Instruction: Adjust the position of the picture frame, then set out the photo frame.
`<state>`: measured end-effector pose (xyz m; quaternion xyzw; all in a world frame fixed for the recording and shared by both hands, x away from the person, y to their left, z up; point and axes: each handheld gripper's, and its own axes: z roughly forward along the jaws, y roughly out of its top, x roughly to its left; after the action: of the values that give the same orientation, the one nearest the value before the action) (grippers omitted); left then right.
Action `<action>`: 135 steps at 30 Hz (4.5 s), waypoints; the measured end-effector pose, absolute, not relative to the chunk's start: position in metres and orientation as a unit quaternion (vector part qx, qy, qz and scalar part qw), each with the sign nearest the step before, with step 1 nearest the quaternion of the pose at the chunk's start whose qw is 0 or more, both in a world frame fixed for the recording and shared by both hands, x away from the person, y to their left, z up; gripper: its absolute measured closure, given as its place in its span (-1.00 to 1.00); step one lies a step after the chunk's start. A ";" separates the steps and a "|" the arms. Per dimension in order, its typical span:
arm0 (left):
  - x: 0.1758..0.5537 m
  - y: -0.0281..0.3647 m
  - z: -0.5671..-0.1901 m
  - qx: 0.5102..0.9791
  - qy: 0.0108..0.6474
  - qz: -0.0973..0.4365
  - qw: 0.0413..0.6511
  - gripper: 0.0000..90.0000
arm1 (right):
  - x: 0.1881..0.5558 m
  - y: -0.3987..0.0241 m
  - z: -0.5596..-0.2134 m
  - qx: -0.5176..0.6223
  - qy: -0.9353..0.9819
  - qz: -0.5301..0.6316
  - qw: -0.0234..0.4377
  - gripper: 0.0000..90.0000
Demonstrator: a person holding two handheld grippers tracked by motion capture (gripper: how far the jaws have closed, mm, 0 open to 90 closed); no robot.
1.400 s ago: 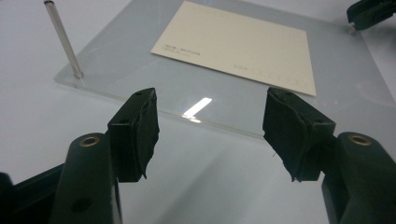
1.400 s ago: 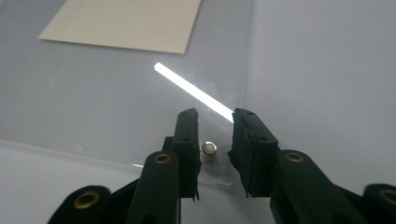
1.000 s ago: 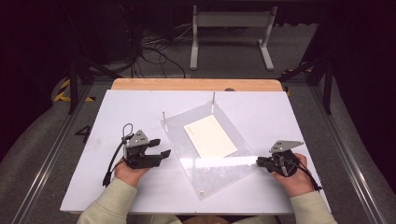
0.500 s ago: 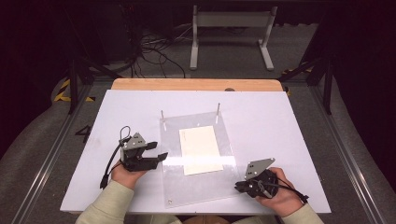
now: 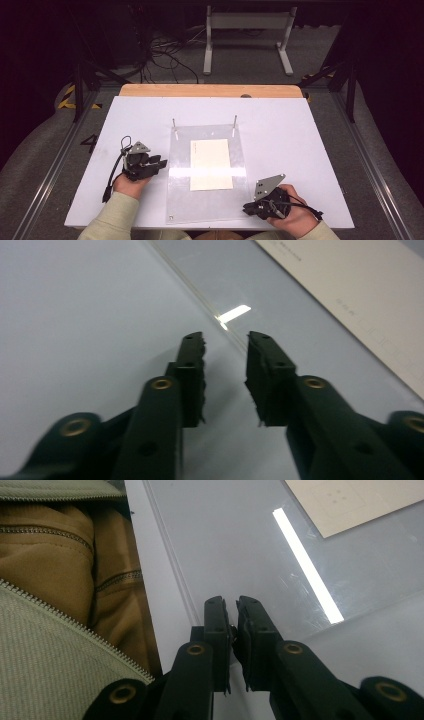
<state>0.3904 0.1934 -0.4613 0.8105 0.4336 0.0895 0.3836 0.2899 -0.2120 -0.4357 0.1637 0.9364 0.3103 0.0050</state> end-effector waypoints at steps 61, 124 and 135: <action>0.344 0.190 -0.427 0.801 0.327 0.119 0.487 0.12 | 0.362 -0.239 -0.381 0.299 0.811 0.494 0.098 0.49; 0.318 0.204 -0.436 0.808 0.334 0.142 0.464 0.09 | 0.498 -0.224 -0.443 0.441 0.722 0.483 0.224 0.92; 0.317 0.208 -0.435 0.804 0.335 0.150 0.467 -0.07 | 0.512 -0.228 -0.446 0.463 0.704 0.502 0.193 0.91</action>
<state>0.3175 0.2077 -0.4351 0.8044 0.3348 0.1495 0.4674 0.5116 -0.2281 -0.4458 0.4635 0.7045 0.5016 0.1932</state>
